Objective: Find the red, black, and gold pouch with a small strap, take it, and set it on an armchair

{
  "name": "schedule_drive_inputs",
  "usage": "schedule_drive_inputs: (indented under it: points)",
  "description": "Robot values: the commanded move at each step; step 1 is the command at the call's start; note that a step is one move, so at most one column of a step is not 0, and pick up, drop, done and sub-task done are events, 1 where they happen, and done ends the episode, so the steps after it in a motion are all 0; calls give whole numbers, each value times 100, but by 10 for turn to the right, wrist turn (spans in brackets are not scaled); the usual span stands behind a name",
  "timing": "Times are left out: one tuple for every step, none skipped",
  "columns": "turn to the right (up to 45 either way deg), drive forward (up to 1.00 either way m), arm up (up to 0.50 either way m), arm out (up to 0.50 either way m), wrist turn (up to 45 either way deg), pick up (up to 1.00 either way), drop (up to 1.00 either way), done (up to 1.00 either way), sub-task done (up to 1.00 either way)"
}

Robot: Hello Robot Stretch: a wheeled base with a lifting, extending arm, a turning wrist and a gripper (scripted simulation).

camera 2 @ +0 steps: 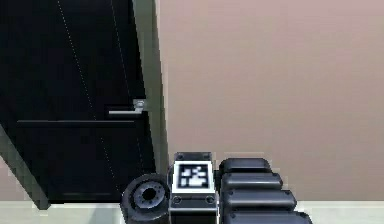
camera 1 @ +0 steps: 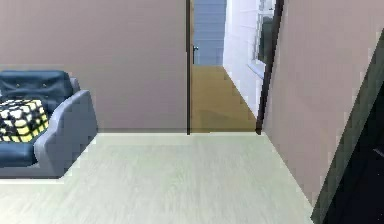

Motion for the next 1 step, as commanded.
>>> schedule_drive_inputs:
  points:
    - [0, 20, 0, 0, 0, 0, 0, 0, 0]
